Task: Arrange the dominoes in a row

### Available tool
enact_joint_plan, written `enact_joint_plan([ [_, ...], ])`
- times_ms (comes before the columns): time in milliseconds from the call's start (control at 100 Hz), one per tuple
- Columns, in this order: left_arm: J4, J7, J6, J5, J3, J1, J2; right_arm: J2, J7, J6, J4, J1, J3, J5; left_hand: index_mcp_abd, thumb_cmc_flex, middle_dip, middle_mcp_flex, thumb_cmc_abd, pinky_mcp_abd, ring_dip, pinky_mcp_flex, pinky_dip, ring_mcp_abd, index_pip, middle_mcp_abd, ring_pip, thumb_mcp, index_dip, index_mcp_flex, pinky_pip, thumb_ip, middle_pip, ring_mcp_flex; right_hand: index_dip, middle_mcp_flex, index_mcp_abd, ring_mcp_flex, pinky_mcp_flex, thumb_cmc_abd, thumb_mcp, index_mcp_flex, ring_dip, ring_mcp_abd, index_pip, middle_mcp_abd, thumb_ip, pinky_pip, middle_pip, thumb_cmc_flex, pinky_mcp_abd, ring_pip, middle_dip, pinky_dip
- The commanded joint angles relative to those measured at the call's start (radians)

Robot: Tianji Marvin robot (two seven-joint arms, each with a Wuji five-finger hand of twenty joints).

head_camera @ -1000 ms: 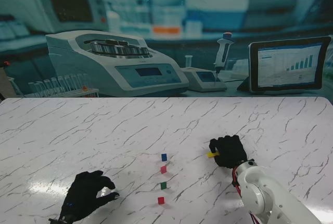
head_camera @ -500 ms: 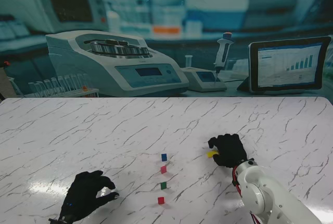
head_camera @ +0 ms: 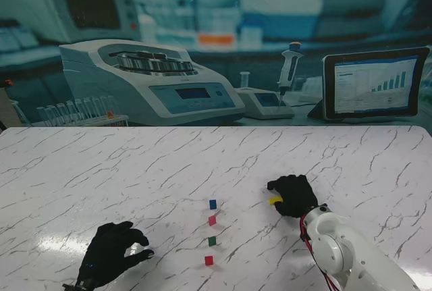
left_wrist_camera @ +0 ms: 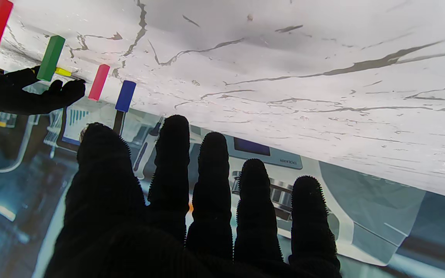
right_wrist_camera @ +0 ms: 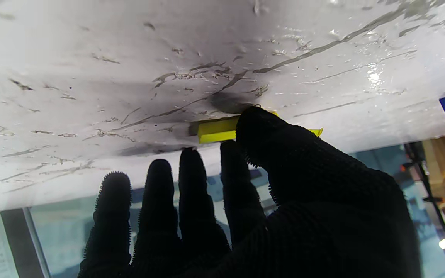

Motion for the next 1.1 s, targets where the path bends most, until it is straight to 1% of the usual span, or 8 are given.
enact_joint_plan([
  [0,0.003,-0.009,-0.019,-0.003,0.002,0.007,-0.005,-0.003,-0.006,-0.009,0.01,-0.014,-0.008,0.001,-0.035,0.01,0.013,0.023,0.003,-0.018,0.017,-0.001,0.016,-0.035,0.014,-0.027,0.015,-0.021,-0.014,0.005,0.031,-0.031,0.015,0.024,-0.015,0.02,0.009,-0.03,-0.018,0.007,0.003,0.033,-0.012,-0.026,-0.007,-0.013,0.038,-0.002,0.001,-0.004,0.075,-0.01,-0.015,0.003],
  [80,0.004,-0.006,-0.02,-0.004,0.002,0.007,-0.006,-0.005,-0.026,-0.016,0.017,-0.016,-0.011,-0.001,-0.035,0.011,0.014,0.026,0.002,-0.016,0.018,-0.001,0.016,-0.036,0.017,-0.027,0.017,-0.02,-0.012,0.007,0.032,-0.031,0.017,0.027,0.035,0.044,-0.037,-0.011,-0.013,0.001,0.001,0.109,-0.011,-0.032,0.106,-0.026,0.032,-0.004,0.026,0.003,0.077,0.003,-0.013,0.006],
  [100,0.004,-0.006,-0.02,-0.004,0.002,0.007,-0.006,-0.005,-0.03,-0.017,0.018,-0.017,-0.012,-0.002,-0.035,0.011,0.014,0.028,0.003,-0.016,0.018,0.0,0.017,-0.036,0.019,-0.028,0.017,-0.02,-0.012,0.008,0.032,-0.031,0.018,0.027,0.044,0.046,-0.045,-0.008,-0.012,-0.012,0.001,0.112,-0.011,-0.033,0.136,-0.028,0.015,-0.004,0.033,0.014,0.077,0.006,-0.011,0.007],
  [160,0.005,-0.006,-0.02,-0.004,0.002,0.006,-0.006,-0.006,-0.043,-0.019,0.024,-0.017,-0.017,-0.004,-0.037,0.012,0.015,0.029,0.003,-0.016,0.019,-0.002,0.017,-0.035,0.023,-0.028,0.018,-0.02,-0.01,0.008,0.033,-0.032,0.02,0.027,0.008,0.058,-0.08,0.005,-0.005,-0.064,0.01,0.092,-0.009,-0.033,0.348,-0.033,-0.034,-0.007,0.069,0.045,0.078,0.018,0.006,0.013],
  [210,0.005,-0.005,-0.02,-0.004,0.002,0.006,-0.006,-0.008,-0.052,-0.019,0.027,-0.018,-0.019,-0.002,-0.036,0.012,0.016,0.029,0.004,-0.016,0.019,-0.001,0.017,-0.034,0.025,-0.028,0.018,-0.02,-0.01,0.008,0.034,-0.032,0.021,0.027,0.004,0.065,-0.113,0.014,-0.001,-0.092,0.006,0.077,-0.003,-0.029,0.501,-0.034,-0.05,-0.007,0.1,0.071,0.079,0.03,0.026,0.014],
  [350,0.008,0.0,-0.019,-0.004,0.003,0.004,-0.006,-0.009,-0.063,-0.015,0.031,-0.02,-0.024,-0.003,-0.036,0.014,0.016,0.03,0.006,-0.015,0.02,0.0,0.018,-0.035,0.027,-0.027,0.02,-0.02,-0.011,0.008,0.035,-0.033,0.022,0.03,0.152,0.071,-0.175,0.036,0.015,-0.098,0.011,0.102,0.004,-0.028,0.716,-0.051,-0.055,-0.001,0.189,0.1,0.078,0.046,0.082,0.015],
  [710,0.01,0.002,-0.019,-0.007,0.004,0.002,-0.007,-0.013,-0.1,-0.001,0.025,-0.027,-0.024,-0.014,-0.043,0.053,0.015,0.036,0.008,-0.015,0.02,0.002,0.019,-0.034,0.033,-0.024,0.022,-0.024,-0.022,0.014,0.038,-0.045,0.022,0.032,0.278,0.073,-0.193,0.064,0.028,-0.086,0.04,0.045,0.043,-0.007,0.961,-0.047,-0.064,0.028,0.406,0.135,0.07,0.123,0.337,0.008],
  [1090,0.009,-0.001,-0.016,-0.004,0.003,0.003,-0.006,-0.013,-0.105,0.001,-0.013,-0.05,0.003,-0.029,-0.046,0.064,0.015,0.036,0.008,-0.013,0.019,0.001,0.019,-0.035,0.041,-0.026,0.023,-0.035,-0.03,0.013,0.038,-0.05,0.023,0.032,0.278,0.081,-0.184,0.078,0.032,-0.088,0.045,0.028,0.062,0.004,0.977,-0.036,-0.062,0.034,0.415,0.132,0.078,0.147,0.366,0.004],
])
